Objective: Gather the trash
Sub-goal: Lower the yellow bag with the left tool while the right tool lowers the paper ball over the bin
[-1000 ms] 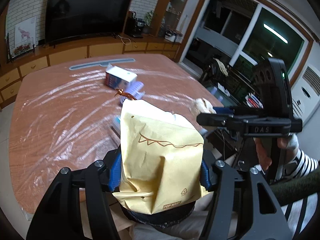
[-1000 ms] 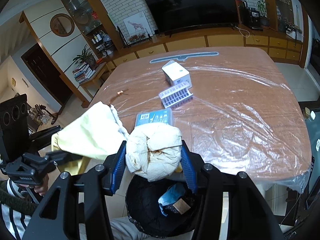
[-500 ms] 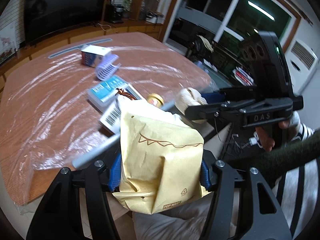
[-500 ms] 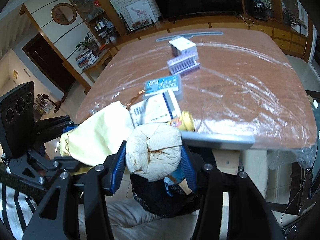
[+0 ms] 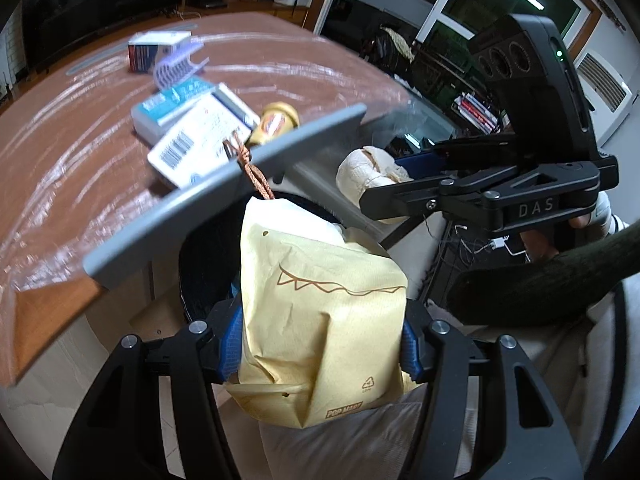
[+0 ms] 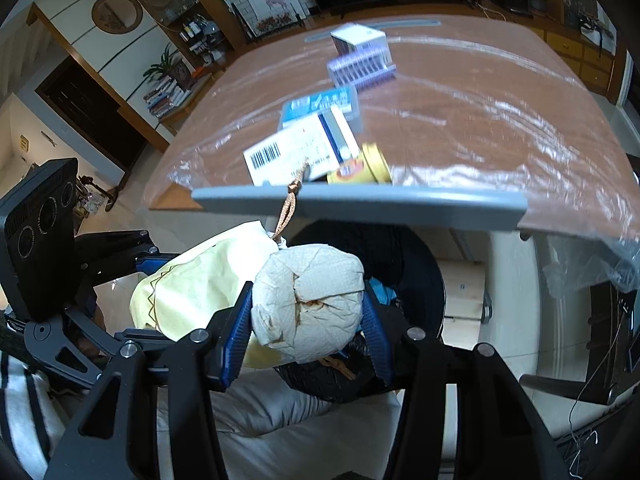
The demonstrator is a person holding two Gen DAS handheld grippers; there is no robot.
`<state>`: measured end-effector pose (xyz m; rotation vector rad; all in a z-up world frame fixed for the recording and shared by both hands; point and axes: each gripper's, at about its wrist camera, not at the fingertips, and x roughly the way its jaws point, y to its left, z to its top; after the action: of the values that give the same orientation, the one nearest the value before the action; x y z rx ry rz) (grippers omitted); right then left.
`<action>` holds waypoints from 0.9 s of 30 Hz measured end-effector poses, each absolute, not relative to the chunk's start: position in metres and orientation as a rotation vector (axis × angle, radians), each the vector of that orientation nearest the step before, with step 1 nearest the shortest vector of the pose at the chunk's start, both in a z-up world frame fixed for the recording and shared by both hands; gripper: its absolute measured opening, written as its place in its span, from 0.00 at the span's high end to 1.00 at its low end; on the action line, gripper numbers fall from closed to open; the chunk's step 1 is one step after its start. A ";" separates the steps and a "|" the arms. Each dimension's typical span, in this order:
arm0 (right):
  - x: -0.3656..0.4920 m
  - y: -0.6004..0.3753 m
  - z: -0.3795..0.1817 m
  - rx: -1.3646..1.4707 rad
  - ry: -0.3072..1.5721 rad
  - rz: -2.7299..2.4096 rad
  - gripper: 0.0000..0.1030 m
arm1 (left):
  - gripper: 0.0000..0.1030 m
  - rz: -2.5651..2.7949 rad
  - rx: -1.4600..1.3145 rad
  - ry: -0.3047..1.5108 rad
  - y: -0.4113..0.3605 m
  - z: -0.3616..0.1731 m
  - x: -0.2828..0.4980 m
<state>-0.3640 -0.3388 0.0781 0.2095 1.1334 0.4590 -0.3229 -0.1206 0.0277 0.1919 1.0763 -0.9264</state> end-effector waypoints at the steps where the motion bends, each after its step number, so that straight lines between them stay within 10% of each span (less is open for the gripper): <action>1: -0.364 -0.338 0.077 0.207 1.137 0.459 0.52 | 0.41 -0.923 0.195 1.083 -0.120 0.024 -0.324; 27: -0.344 -0.328 0.010 0.120 1.239 0.402 0.52 | 0.42 -0.766 0.242 1.179 -0.128 -0.041 -0.292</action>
<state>-0.3439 -0.3279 0.0100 0.1198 1.2392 0.4024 -0.2923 -0.1284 -0.0411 0.2419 1.1795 -0.7658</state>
